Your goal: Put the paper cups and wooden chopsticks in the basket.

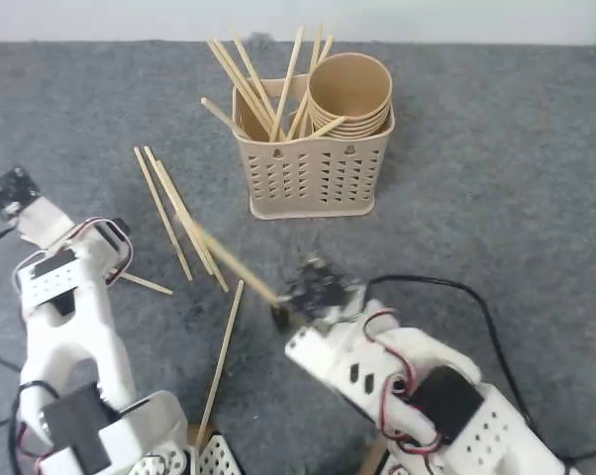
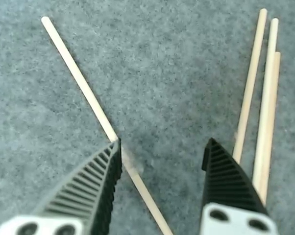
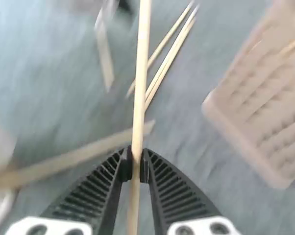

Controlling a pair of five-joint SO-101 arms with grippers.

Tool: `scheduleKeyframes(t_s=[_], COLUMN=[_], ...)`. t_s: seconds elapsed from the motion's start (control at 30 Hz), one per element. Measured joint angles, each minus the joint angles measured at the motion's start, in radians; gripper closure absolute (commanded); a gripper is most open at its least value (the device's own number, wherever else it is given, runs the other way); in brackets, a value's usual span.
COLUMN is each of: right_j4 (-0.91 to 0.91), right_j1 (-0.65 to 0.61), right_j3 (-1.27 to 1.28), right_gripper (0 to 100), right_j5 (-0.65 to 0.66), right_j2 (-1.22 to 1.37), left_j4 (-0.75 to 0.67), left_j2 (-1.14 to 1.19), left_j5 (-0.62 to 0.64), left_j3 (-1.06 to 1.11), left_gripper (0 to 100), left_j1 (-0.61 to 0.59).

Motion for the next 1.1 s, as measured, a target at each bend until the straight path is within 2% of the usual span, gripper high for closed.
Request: scheduleKeyframes(t_s=[0.23,0.47,0.73,0.9,1.1], right_j4=[-0.439,-0.876,-1.421,-1.573,-1.651], right_j1=[0.146,0.204,0.269,0.345,0.381], right_j3=[0.0,0.0,-0.029,-0.193,-0.388], right_gripper=[99.1,98.9,98.9,99.0,98.9], right_j5=[0.0,-0.034,-0.028,-0.025,-0.064], right_j2=[-0.015,0.006,0.364,0.681,1.014], left_j4=[0.0,0.0,0.0,0.0,0.0], left_j2=[0.0,0.0,0.0,0.0,0.0], left_j5=[0.0,0.0,0.0,0.0,0.0], left_j3=[0.0,0.0,0.0,0.0,0.0], left_gripper=[75,75,75,75,75], left_j1=[0.0,0.0,0.0,0.0,0.0])
